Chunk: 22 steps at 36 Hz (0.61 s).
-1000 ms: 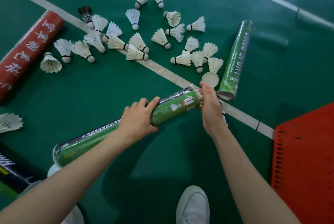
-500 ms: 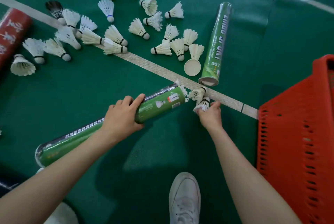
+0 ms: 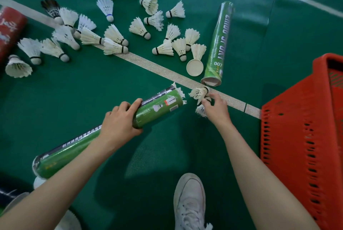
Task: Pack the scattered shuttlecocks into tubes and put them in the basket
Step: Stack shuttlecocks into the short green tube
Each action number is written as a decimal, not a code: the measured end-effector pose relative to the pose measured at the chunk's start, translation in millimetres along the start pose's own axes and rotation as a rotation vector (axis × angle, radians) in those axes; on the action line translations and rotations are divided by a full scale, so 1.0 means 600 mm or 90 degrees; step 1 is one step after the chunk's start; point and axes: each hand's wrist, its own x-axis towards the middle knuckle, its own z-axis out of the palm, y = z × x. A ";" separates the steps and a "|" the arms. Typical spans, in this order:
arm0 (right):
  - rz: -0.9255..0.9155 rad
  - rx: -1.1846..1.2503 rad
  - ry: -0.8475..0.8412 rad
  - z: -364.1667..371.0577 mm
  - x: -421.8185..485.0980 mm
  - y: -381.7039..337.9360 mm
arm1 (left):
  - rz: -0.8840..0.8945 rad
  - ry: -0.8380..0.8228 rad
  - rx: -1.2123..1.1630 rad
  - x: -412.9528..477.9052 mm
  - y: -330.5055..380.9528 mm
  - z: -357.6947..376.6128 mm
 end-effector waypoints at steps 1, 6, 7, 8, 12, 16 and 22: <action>0.028 -0.028 -0.025 0.008 -0.002 0.001 | -0.001 -0.002 0.002 0.000 0.000 0.001; 0.078 -0.030 0.038 0.037 -0.005 0.009 | 0.005 -0.006 0.002 -0.003 0.004 0.007; 0.086 0.001 0.055 0.035 -0.006 0.007 | 0.005 -0.003 -0.001 -0.004 0.005 0.008; 0.090 0.038 0.072 0.032 -0.006 0.005 | 0.005 -0.001 -0.004 -0.005 0.004 0.008; 0.016 0.159 0.175 0.006 -0.014 -0.016 | 0.001 0.006 -0.008 -0.006 -0.003 0.007; -0.076 0.339 0.056 -0.024 -0.034 -0.051 | 0.006 0.011 -0.016 -0.006 -0.012 0.006; -0.137 0.306 -0.114 -0.017 -0.041 -0.088 | 0.026 0.032 -0.023 -0.010 -0.015 0.005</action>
